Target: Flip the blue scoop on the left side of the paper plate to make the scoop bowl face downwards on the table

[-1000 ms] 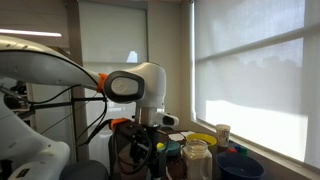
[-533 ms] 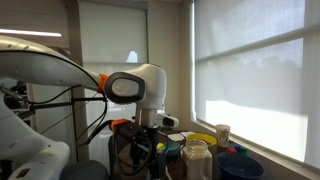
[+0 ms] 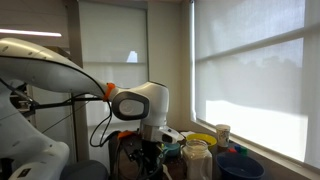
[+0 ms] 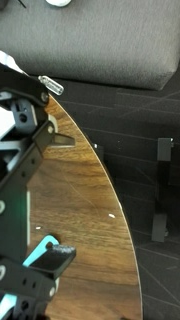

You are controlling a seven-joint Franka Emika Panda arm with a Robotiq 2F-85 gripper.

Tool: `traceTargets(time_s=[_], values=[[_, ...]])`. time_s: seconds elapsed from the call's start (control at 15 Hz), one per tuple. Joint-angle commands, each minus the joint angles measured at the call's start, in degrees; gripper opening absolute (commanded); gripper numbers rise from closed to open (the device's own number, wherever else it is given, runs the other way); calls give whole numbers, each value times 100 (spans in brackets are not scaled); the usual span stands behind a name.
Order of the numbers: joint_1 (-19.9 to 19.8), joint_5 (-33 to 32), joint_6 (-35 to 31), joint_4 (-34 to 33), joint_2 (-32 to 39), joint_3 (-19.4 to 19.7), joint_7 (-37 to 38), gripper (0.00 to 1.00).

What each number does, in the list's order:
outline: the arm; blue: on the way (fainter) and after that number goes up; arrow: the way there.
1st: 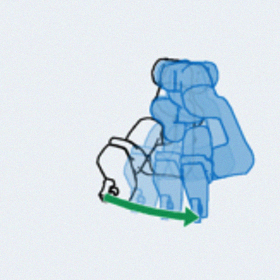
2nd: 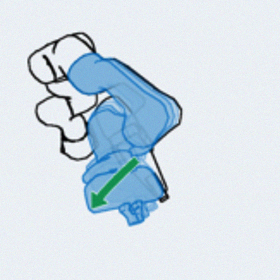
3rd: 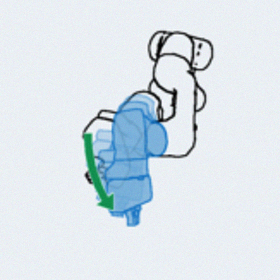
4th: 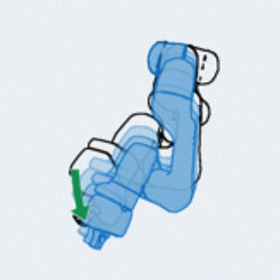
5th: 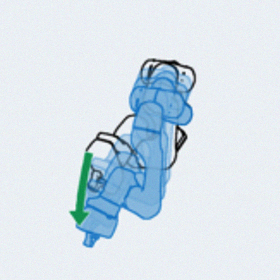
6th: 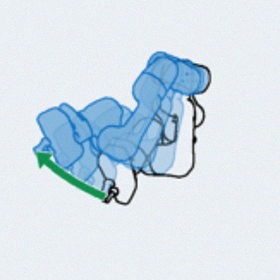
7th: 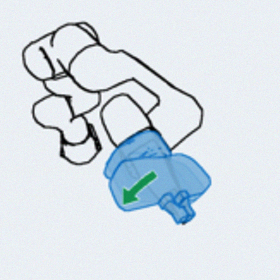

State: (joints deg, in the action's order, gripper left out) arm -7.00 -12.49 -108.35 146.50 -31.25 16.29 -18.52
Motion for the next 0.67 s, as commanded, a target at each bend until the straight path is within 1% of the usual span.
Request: traceTargets(time_s=[0.0,0.13,0.2,0.33,0.47,0.6], values=[[-97,55,-12,3,16,-91,-10,100],[-103,59,-19,3,16,-92,11,100],[-96,233,-105,10,78,-71,182,100],[-100,781,-38,-44,222,-40,605,100],[-139,1156,-93,-54,313,-99,1003,100],[-181,1475,-6,-95,414,-152,1430,100]])
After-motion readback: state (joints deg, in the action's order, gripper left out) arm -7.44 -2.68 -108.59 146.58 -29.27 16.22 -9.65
